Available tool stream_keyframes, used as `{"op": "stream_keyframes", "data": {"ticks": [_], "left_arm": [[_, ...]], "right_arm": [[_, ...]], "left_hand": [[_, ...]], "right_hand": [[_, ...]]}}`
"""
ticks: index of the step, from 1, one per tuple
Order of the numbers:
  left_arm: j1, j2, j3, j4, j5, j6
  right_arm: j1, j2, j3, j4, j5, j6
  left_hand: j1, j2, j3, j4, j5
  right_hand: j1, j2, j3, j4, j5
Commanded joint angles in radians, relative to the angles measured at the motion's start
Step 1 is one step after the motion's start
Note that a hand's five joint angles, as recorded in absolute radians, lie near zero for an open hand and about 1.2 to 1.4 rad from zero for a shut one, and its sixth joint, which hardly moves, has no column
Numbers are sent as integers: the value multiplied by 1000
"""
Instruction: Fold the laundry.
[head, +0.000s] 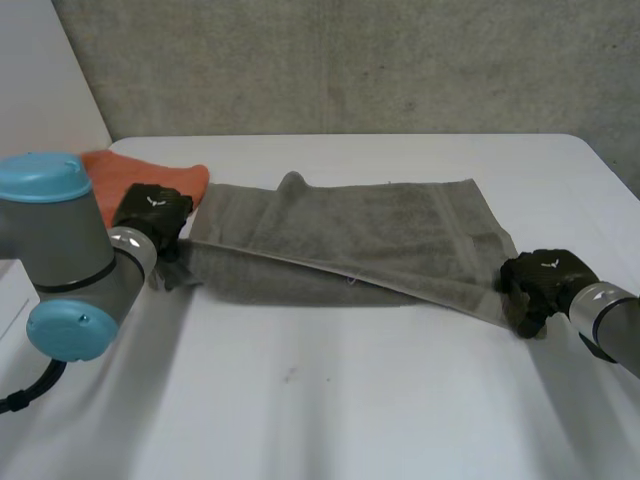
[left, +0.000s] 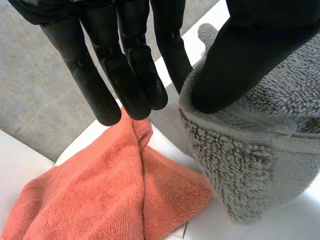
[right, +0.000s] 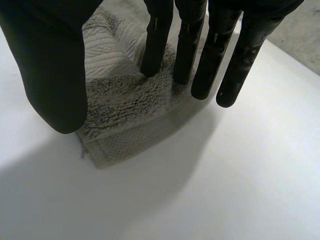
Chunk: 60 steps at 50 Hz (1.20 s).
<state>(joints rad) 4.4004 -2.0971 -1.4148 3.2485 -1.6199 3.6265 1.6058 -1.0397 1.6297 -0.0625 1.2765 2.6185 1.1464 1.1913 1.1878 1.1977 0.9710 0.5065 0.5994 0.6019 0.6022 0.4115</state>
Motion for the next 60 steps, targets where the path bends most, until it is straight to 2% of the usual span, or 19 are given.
{"op": "stream_keyframes", "data": {"ticks": [1, 22, 29, 32, 35, 42, 48, 51, 53, 60], "left_arm": [[-2, 3, -16, -1, 2, 0], [-1, 9, -26, -3, 2, 0], [-2, 11, -32, -3, 3, 0], [-4, 11, -35, -3, 3, 0], [-4, 11, -36, -3, 3, 0], [-7, 17, -41, -6, 2, 0], [-12, 75, -76, -71, 3, 4], [-15, 138, -133, -142, 3, 7], [-16, 196, -185, -197, 5, 12], [-12, 388, -363, -326, 5, 15]], "right_arm": [[0, 0, -34, 3, 6, 6], [2, 89, -106, 10, 7, 2], [2, 96, -126, 10, 6, 2], [2, 106, -142, 12, 4, 2], [2, 118, -157, 17, -3, 3], [-3, 118, -183, 39, -6, 5], [-7, 60, -185, 134, -28, -9], [-38, -37, -180, 202, -31, -54], [-69, -112, -173, 269, -31, -108], [-141, -226, -139, 475, -29, -285]], "left_hand": [[250, 205, 209, 199, 251], [250, 205, 209, 199, 251], [250, 205, 209, 199, 251], [250, 205, 209, 199, 251], [250, 205, 209, 199, 251], [250, 205, 209, 199, 251], [250, 205, 209, 199, 251], [250, 205, 209, 199, 251], [250, 205, 209, 199, 251], [250, 205, 209, 199, 251]], "right_hand": [[198, 105, 103, 102, 118], [207, 114, 111, 111, 127], [450, 357, 355, 354, 370], [603, 510, 507, 507, 523], [864, 771, 768, 768, 784], [890, 797, 794, 794, 810], [890, 797, 794, 794, 810], [890, 797, 794, 794, 810], [890, 797, 794, 794, 810], [890, 797, 794, 794, 810]]}}
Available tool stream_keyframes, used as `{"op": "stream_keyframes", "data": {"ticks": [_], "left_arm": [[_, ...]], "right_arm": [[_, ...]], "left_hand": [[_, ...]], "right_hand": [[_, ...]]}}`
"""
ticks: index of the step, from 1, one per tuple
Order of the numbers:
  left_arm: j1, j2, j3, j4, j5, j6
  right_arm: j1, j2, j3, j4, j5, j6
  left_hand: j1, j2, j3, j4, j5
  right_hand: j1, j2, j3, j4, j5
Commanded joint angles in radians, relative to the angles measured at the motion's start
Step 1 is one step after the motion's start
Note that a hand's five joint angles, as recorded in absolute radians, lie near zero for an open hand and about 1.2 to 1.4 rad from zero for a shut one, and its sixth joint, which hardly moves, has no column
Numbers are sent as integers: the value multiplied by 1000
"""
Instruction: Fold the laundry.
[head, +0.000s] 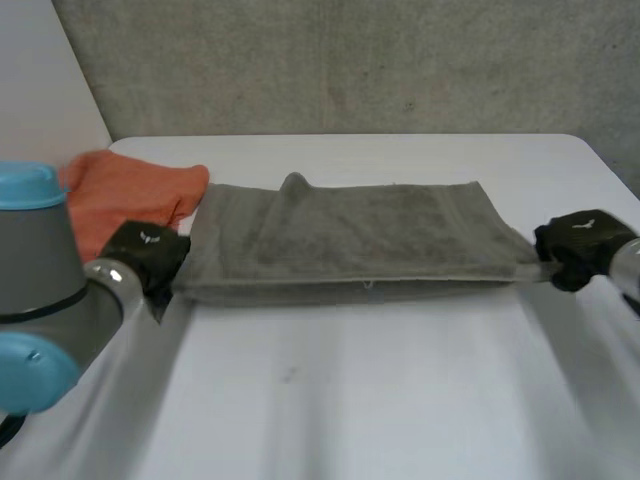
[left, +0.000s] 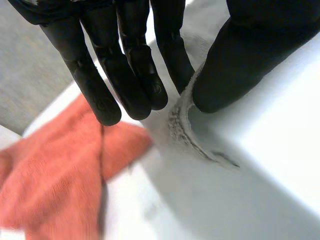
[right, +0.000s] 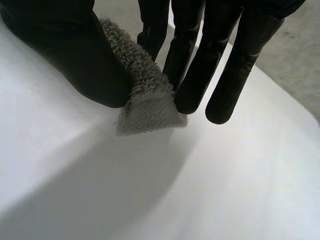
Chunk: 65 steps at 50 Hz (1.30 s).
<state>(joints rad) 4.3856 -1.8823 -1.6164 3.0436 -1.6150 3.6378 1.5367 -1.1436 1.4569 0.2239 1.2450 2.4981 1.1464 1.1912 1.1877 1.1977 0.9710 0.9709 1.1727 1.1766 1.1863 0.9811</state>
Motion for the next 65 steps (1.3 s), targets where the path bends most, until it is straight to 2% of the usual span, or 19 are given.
{"op": "stream_keyframes", "data": {"ticks": [1, 7, 12, 18, 23, 32, 38, 46, 56, 57, 59, 60, 61, 65], "left_arm": [[2, 221, -210, -146, 1, 7], [-18, 360, -379, -213, 1, 80], [-93, 414, -436, -209, -2, 153], [-100, 315, -372, -80, -8, 189], [-98, 100, -226, 91, -16, 217], [-98, -181, 38, 213, -22, 220], [-100, -335, 208, 285, -26, 245], [-97, -457, 323, 395, -25, 398], [-100, -524, 375, 540, -22, 435], [-103, -534, 378, 555, -22, 436], [-107, -541, 383, 570, -23, 436], [-109, -544, 385, 578, -26, 436], [-113, -544, 385, 592, -26, 436], [-129, -531, 382, 612, -32, 433]], "right_arm": [[-92, -145, 58, 237, 7, -220], [-145, -235, 174, 370, 21, -407], [-223, -312, 267, 416, 1, -548], [-225, -298, 272, 306, -10, -466], [-170, -152, 197, 152, 7, -366], [-33, 39, 31, 14, 102, -263], [16, 157, -84, -124, 122, -193], [49, 278, -231, -205, 171, -157], [68, 401, -352, -250, 185, -162], [68, 422, -375, -255, 201, -159], [74, 433, -391, -264, 224, -157], [77, 439, -398, -268, 238, -156], [85, 441, -409, -291, 267, -154], [91, 398, -408, -342, 289, -127]], "left_hand": [[250, 205, 209, 199, 251], [250, 205, 209, 199, 251], [250, 205, 209, 199, 251], [250, 205, 209, 199, 251], [250, 205, 209, 199, 251], [250, 205, 209, 199, 251], [250, 205, 209, 199, 251], [250, 205, 209, 199, 251], [247, 203, 206, 196, 248], [73, 28, 32, 22, 74], [-329, -374, -370, -380, -328], [-593, -637, -634, -644, -592], [-972, -1017, -1013, -1023, -971], [-971, -1016, -1012, -1022, -970]], "right_hand": [[425, 224, 220, 210, 241], [425, 224, 220, 210, 241], [425, 224, 220, 210, 241], [425, 224, 220, 210, 241], [425, 224, 220, 210, 241], [425, 224, 220, 210, 241], [425, 224, 220, 210, 241], [425, 224, 220, 210, 241], [425, 224, 220, 210, 241], [316, 114, 110, 101, 131], [-179, -380, -384, -394, -363], [-449, -651, -654, -664, -633], [-796, -998, -1002, -1012, -981], [-796, -998, -1002, -1012, -981]]}}
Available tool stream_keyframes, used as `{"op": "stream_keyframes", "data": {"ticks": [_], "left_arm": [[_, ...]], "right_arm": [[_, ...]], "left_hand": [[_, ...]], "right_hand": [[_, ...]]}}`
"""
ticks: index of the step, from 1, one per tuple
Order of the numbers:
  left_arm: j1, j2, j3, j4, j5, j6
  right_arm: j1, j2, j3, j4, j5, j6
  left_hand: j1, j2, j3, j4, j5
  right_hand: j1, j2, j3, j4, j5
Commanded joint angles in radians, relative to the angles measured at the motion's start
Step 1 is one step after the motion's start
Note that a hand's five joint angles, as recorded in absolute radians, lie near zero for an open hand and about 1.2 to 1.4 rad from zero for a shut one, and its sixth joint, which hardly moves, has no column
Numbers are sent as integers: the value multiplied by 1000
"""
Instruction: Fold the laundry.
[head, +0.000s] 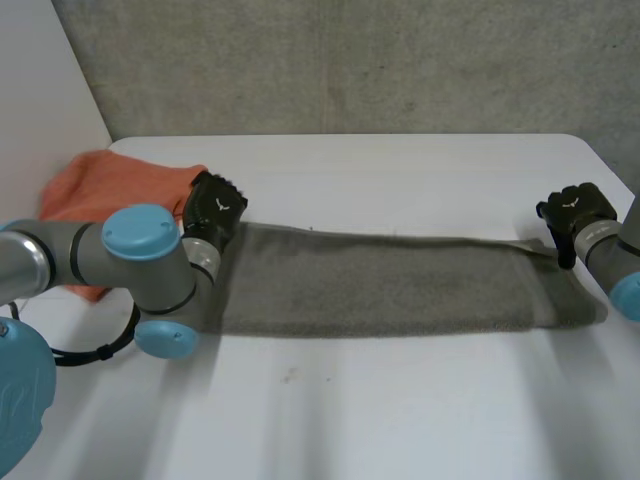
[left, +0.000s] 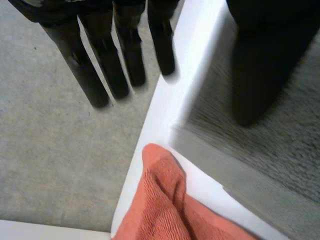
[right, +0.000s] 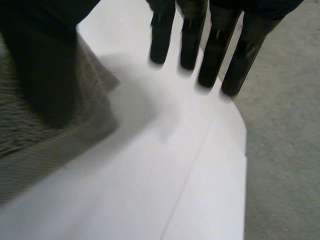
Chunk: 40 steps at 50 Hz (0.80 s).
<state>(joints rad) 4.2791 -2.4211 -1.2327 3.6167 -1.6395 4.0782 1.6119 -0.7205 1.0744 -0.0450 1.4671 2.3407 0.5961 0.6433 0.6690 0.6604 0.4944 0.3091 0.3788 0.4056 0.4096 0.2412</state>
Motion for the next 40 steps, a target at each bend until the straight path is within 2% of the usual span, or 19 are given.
{"op": "stream_keyframes", "data": {"ticks": [1, 6, 9, 17, 20, 22, 29, 40], "left_arm": [[-25, 11, -5, 40, -8, -9], [-22, 124, -62, 34, -26, -16], [-21, 213, -140, 30, -33, -33], [-27, 437, -419, 13, -25, -179], [-28, 479, -488, 7, -22, -222], [-28, 511, -542, 4, -23, -263], [-27, 547, -617, -12, -22, -351], [-21, 540, -631, -12, -20, -371]], "right_arm": [[16, -43, -21, -76, 67, 48], [8, -213, 16, -72, 59, 169], [6, -337, 68, -32, 6, 239], [-81, -425, 232, 250, -166, 230], [-118, -439, 310, 286, -203, 227], [-145, -450, 395, 275, -243, 209], [-233, -450, 577, 119, -313, 91], [-251, -361, 593, -28, -326, 69]], "left_hand": [[-421, -468, -494, -485, -494], [-421, -468, -494, -485, -494], [-422, -469, -494, -486, -494], [-422, -469, -494, -486, -494], [-422, -469, -494, -486, -494], [-422, -469, -494, -486, -494], [-418, -465, -491, -482, -491], [-415, -462, -488, -479, -488]], "right_hand": [[-135, -204, -231, -235, -241], [-135, -204, -231, -235, -241], [-135, -204, -231, -235, -241], [-135, -204, -231, -235, -241], [-128, -197, -224, -228, -234], [7, -62, -89, -93, -99], [140, 70, 43, 39, 33], [330, 261, 234, 230, 224]]}}
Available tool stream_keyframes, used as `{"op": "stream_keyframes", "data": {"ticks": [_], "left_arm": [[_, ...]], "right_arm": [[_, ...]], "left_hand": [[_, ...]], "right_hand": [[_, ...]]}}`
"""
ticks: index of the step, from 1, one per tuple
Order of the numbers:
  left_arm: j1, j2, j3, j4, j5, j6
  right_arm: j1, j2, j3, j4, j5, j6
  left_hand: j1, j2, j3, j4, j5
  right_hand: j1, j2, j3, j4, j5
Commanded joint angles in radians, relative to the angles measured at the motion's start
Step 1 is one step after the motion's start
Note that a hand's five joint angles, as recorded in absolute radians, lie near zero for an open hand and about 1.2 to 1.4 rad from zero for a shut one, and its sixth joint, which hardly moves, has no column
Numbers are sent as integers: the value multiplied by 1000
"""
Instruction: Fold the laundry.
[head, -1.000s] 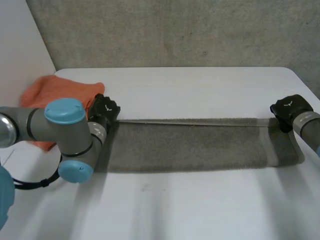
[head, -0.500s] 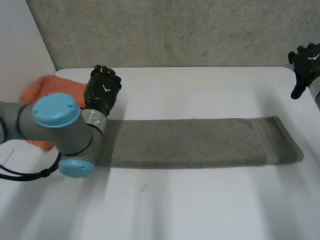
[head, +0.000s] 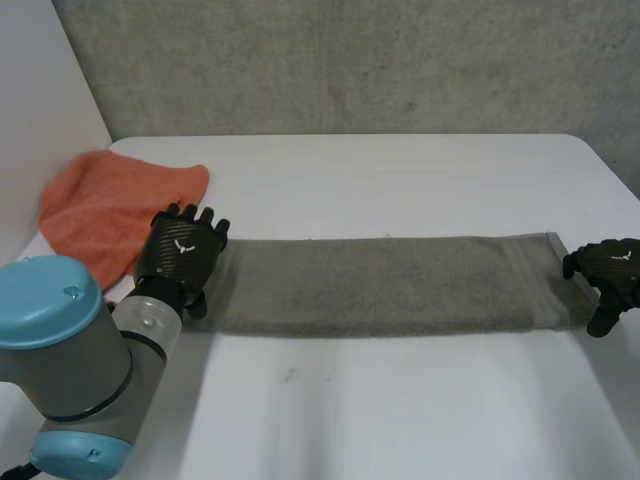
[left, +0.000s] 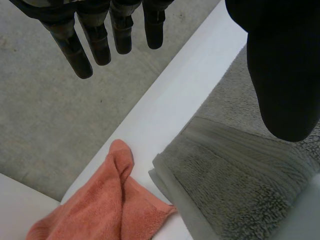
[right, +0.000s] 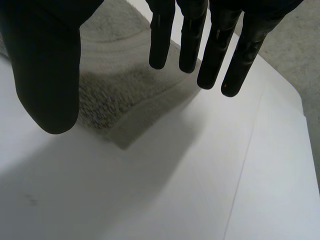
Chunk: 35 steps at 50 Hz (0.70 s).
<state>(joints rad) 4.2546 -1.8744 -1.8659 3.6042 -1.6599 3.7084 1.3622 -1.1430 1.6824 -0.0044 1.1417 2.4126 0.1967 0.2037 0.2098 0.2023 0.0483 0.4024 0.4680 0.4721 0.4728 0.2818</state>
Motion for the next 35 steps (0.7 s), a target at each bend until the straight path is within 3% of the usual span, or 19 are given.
{"op": "stream_keyframes", "data": {"ticks": [1, 5, 8, 18, 27, 30, 35], "left_arm": [[4, -8, 2, 1, 2, -1], [7, -6, 2, 1, 2, -1], [7, -6, 2, 1, 0, 1], [7, 12, 2, -2, -4, 1], [14, 44, -16, -13, -8, 1], [19, 49, -18, -13, -8, -1], [24, 64, -18, -13, -9, -1]], "right_arm": [[-2, 66, -18, -72, 0, -3], [-2, 91, -33, -89, 1, -3], [-3, 106, -53, -104, 7, 2], [-89, 101, -95, -115, 33, -10], [-169, 101, -193, -117, 231, -185], [-144, 97, -204, -118, 227, -219], [65, 36, -214, -134, 179, -216]], "left_hand": [[-15, -22, -29, -21, -42], [-15, -22, -29, -21, -42], [-15, -22, -29, -21, -42], [-18, -25, -32, -24, -45], [-18, -25, -32, -24, -45], [-18, -25, -32, -24, -45], [-18, -25, -32, -24, -45]], "right_hand": [[264, 198, 194, 193, 210], [571, 506, 502, 501, 517], [993, 927, 923, 923, 939], [994, 928, 924, 923, 940], [994, 928, 924, 923, 940], [994, 928, 924, 923, 940], [994, 928, 924, 923, 940]]}}
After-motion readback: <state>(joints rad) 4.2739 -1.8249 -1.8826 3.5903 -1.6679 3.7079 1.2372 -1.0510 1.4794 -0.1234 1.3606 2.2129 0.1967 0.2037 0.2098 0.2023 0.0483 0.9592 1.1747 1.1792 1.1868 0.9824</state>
